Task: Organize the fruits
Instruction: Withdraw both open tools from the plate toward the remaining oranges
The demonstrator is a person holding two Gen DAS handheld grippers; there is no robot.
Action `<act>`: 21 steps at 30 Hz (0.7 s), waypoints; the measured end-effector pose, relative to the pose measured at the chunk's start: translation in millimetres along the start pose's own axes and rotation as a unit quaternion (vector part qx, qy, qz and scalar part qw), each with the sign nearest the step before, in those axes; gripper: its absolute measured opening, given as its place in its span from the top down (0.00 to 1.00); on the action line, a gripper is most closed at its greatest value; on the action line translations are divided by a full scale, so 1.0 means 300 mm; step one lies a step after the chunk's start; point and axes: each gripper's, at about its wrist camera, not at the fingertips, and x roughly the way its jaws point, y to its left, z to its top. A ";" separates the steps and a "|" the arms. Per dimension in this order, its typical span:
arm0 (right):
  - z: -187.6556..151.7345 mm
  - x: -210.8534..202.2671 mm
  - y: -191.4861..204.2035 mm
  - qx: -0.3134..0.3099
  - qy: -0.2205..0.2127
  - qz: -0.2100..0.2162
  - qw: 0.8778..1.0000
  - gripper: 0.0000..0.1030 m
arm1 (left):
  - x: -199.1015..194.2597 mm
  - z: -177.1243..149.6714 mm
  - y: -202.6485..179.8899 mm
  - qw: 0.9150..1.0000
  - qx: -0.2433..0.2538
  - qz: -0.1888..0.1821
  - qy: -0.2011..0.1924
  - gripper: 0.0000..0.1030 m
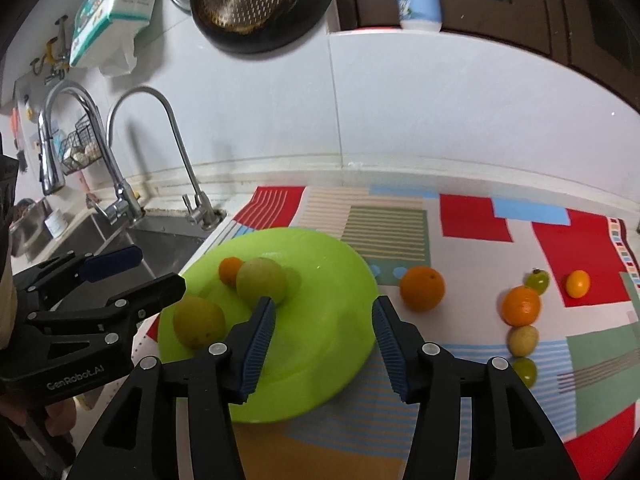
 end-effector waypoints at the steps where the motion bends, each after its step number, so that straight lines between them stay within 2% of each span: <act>1: -0.001 -0.011 -0.002 0.000 -0.002 -0.001 1.000 0.50 | -0.010 0.000 -0.007 1.000 0.001 0.000 -0.002 0.36; 12: -0.025 -0.151 -0.053 0.002 -0.030 -0.024 0.999 0.50 | -0.100 -0.004 -0.107 1.000 0.008 -0.003 -0.028 0.31; 16: -0.030 -0.188 -0.087 0.005 -0.039 -0.031 0.999 0.45 | -0.118 0.004 -0.148 0.999 0.009 -0.004 -0.035 0.30; 21: -0.035 -0.231 -0.141 0.004 -0.047 -0.036 0.998 0.45 | -0.130 0.017 -0.211 0.999 0.009 -0.006 -0.042 0.29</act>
